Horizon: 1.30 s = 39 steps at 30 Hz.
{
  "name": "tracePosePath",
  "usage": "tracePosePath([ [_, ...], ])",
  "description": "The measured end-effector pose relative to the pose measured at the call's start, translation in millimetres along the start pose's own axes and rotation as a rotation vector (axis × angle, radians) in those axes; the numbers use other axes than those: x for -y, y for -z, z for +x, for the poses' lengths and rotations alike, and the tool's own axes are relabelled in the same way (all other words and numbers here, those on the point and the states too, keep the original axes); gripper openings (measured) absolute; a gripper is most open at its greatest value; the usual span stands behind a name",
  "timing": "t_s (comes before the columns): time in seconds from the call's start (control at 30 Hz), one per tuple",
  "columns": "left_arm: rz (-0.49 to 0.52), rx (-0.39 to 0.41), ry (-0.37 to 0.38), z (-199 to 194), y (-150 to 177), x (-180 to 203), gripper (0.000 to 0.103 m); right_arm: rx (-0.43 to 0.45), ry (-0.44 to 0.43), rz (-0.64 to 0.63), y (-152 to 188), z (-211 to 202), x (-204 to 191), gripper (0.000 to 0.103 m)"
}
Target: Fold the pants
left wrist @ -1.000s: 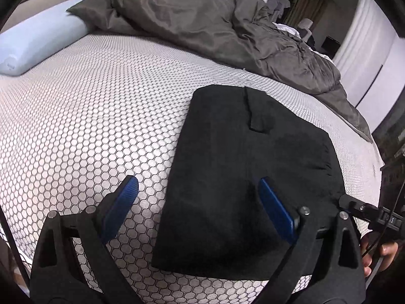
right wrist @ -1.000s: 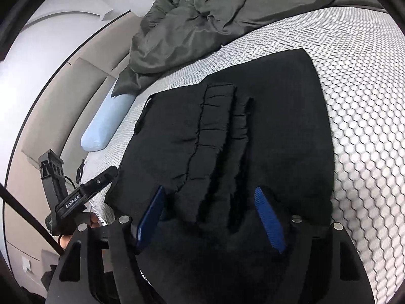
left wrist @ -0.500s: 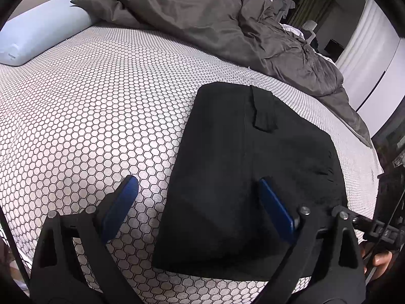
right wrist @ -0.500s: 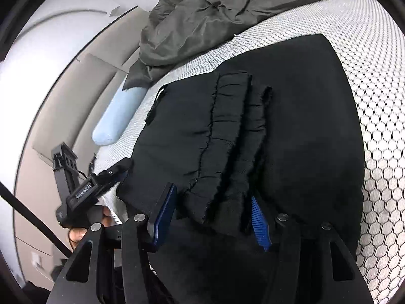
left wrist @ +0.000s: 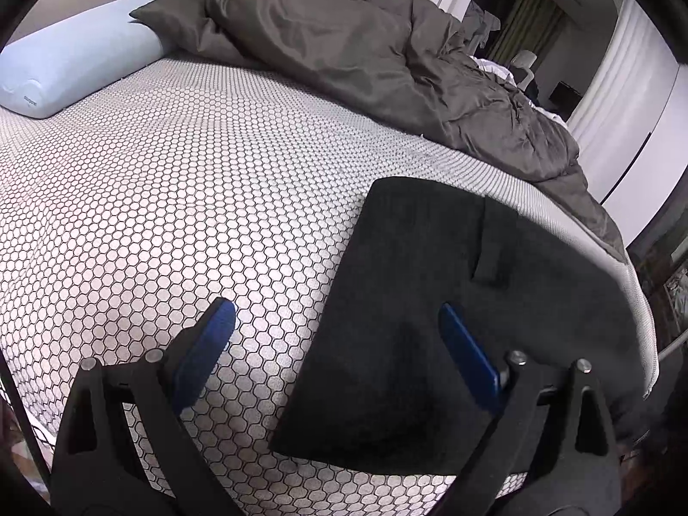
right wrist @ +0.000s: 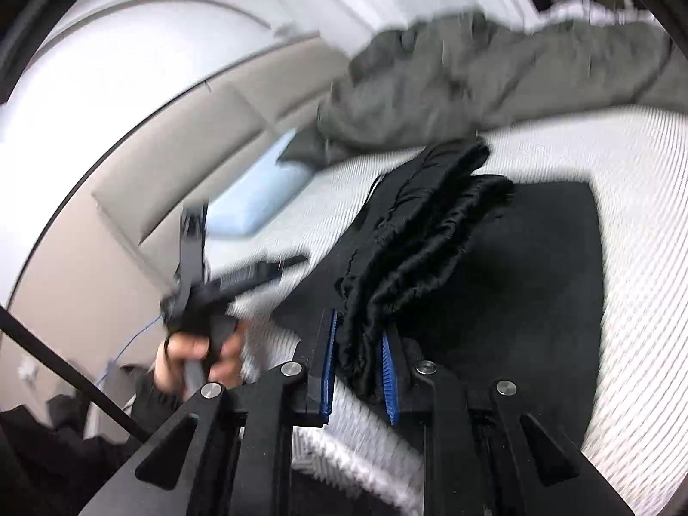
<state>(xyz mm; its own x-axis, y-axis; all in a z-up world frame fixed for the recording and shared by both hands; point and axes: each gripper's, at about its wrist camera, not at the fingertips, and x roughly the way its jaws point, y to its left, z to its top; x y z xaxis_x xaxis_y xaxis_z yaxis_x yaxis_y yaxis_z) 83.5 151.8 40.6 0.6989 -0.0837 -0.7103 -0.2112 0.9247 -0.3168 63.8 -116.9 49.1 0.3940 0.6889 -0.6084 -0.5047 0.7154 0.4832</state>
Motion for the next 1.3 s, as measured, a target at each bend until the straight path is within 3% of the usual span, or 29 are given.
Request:
tracePosePath([
  [0.07,0.011,-0.015,-0.008,3,1,1,0.094,-0.117,0.148,-0.021,19,26,11,0.021],
  [0.13,0.029,-0.012,-0.021,3,2,6,0.094,-0.144,0.141,-0.006,23,29,16,0.027],
  [0.17,0.043,-0.008,-0.02,2,3,8,0.094,-0.129,0.124,0.002,19,21,15,0.029],
  [0.23,0.072,0.0,-0.023,0,5,13,0.094,-0.069,0.139,-0.012,13,5,12,0.053],
  [0.27,0.087,-0.004,-0.031,2,6,15,0.094,-0.008,0.171,-0.033,10,-8,12,0.056],
  [0.33,0.101,-0.027,-0.053,7,8,16,0.094,0.016,0.192,-0.038,9,-13,15,0.063],
  [0.37,0.097,-0.04,-0.063,11,8,15,0.094,0.059,0.255,0.013,3,-26,32,0.064],
  [0.47,0.079,-0.079,-0.055,20,11,10,0.094,0.054,0.337,0.169,4,-31,70,0.064],
  [0.6,0.046,-0.097,0.0,31,9,1,0.094,0.026,0.338,0.235,7,-22,94,0.063],
  [0.67,0.037,-0.102,0.027,36,9,-1,0.092,0.027,0.31,0.213,2,-16,92,0.05],
  [0.7,0.048,-0.1,0.036,38,9,1,0.09,0.018,0.316,0.198,-1,-13,91,0.035],
  [0.83,0.104,-0.082,0.042,40,11,14,0.074,0.02,0.382,0.106,-18,3,77,0.019],
  [1.07,0.143,-0.057,0.037,64,-6,40,0.074,0.019,0.432,0.057,-58,18,92,0.018],
  [1.17,0.145,-0.065,0.001,77,-15,51,0.076,0.031,0.46,0.076,-71,25,106,0.018],
  [1.3,0.15,-0.072,-0.018,73,-13,52,0.083,-0.008,0.467,0.121,-69,25,113,0.036],
])
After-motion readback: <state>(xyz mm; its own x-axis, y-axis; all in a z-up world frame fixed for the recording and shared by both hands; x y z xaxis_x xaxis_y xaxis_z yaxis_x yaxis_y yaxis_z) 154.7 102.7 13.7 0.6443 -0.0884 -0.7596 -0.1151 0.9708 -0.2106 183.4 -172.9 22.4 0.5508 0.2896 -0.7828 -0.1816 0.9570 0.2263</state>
